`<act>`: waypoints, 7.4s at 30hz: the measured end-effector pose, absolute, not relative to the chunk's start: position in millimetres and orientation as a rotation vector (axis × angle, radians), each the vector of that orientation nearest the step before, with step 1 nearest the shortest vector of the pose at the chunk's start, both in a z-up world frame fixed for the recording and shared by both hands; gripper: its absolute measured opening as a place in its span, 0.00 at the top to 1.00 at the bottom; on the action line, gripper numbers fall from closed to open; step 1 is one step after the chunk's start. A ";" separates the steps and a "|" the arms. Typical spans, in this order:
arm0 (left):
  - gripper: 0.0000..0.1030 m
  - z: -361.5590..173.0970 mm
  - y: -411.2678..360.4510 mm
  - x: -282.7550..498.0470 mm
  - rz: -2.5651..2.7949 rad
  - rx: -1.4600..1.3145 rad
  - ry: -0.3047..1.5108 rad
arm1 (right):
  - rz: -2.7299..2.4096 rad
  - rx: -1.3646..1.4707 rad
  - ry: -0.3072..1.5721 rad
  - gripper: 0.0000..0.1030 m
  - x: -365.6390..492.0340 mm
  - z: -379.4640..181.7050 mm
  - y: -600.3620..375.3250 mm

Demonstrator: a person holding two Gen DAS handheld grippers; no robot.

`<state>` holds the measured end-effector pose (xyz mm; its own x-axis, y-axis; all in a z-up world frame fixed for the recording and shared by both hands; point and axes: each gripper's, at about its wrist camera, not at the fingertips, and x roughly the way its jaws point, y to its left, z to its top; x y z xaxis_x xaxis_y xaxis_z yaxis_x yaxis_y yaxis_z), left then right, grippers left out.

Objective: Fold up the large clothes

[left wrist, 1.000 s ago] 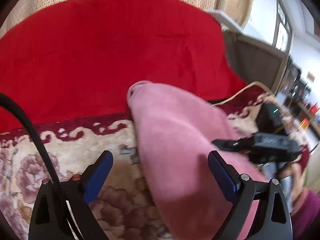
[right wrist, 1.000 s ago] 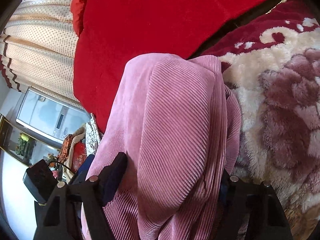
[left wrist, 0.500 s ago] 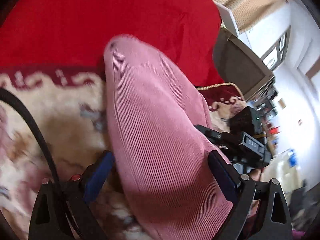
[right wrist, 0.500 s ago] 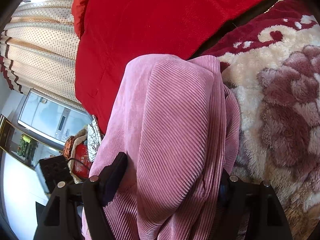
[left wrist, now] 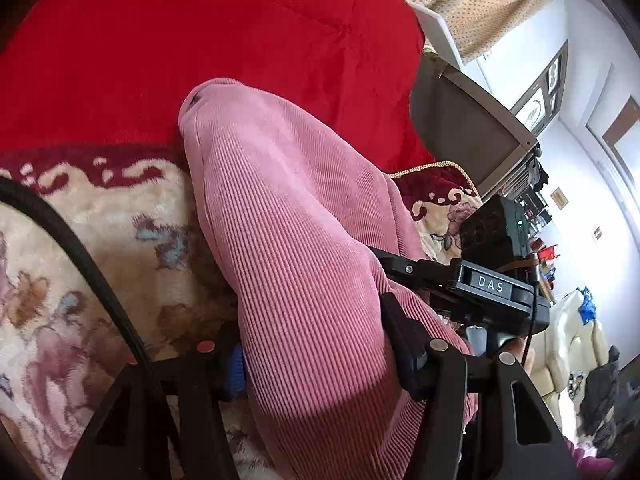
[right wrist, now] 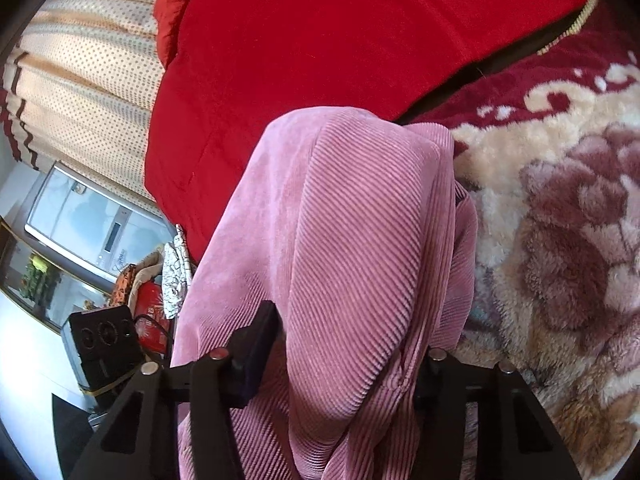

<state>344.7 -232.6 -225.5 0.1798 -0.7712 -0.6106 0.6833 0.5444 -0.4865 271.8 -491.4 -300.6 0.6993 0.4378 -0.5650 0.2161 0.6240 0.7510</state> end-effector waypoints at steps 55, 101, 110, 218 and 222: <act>0.20 -187.3 -120.3 293.8 -0.601 0.247 0.716 | 0.032 0.398 0.931 0.64 335.9 -227.2 -342.1; 0.04 -15.7 8.7 77.1 -0.189 0.158 0.224 | -0.256 -0.128 0.539 0.32 77.8 -16.2 -188.7; 0.04 -7.8 9.4 66.6 -0.176 0.143 0.215 | -0.260 -0.105 0.532 0.32 62.1 -8.3 -183.0; 0.04 -40.1 -9.1 98.8 -0.110 0.208 0.304 | -0.289 0.020 0.620 0.32 96.7 -41.1 -188.7; 0.04 -43.1 -9.0 104.6 -0.115 0.207 0.317 | -0.299 0.018 0.633 0.32 103.7 -46.7 -189.6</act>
<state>104.6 -9.0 -43.1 0.9440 -0.0798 -0.3202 0.1446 0.9722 0.1840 103.7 -189.6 -46.7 0.7652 -0.2693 -0.5847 0.2803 0.9571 -0.0740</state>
